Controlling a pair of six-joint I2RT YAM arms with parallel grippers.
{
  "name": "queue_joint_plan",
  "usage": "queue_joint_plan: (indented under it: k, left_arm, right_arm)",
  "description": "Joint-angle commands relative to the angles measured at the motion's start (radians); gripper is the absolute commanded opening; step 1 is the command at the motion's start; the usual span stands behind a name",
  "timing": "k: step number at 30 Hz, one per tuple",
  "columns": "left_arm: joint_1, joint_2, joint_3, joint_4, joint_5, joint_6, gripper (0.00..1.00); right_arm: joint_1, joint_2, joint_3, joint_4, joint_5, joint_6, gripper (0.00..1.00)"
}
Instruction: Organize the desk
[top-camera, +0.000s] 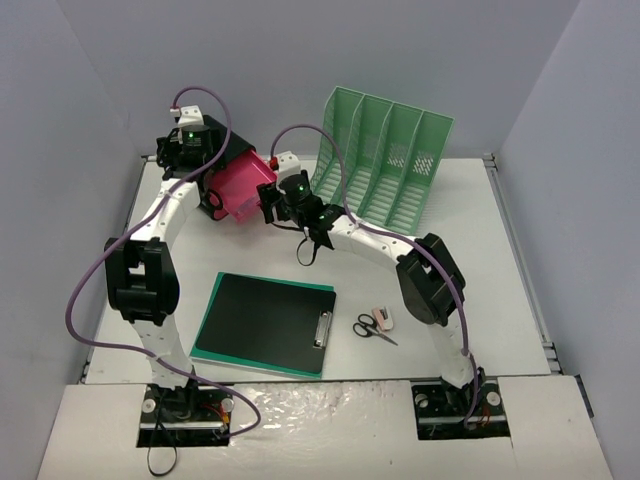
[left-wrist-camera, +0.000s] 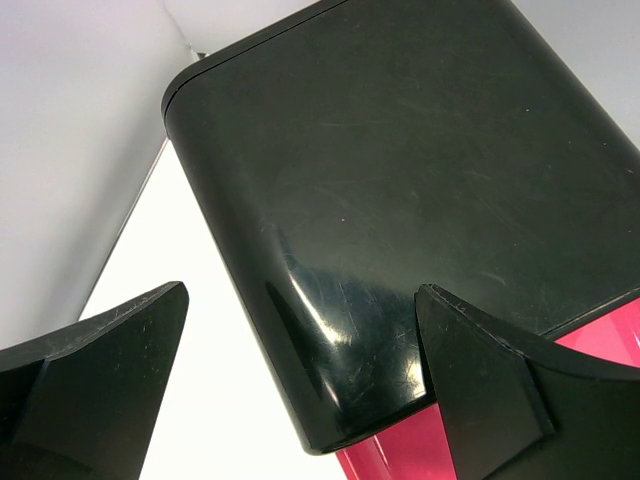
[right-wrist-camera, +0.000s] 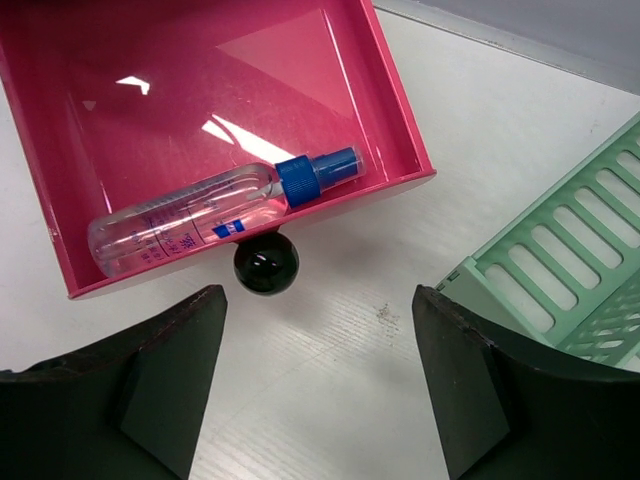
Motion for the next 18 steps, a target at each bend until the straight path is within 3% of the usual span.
queue_joint_plan:
  k: [1,18]
  left_arm:
    - [0.005,0.000,0.022,-0.048,-0.013,0.003,0.97]
    - [0.004,0.015,0.051,-0.065,-0.014,0.007,0.97]
  right_arm:
    - [-0.011,0.000,0.017,0.060,-0.038,-0.014,0.72]
    - [-0.014,0.073,0.067,0.087,-0.114,-0.003,0.72]
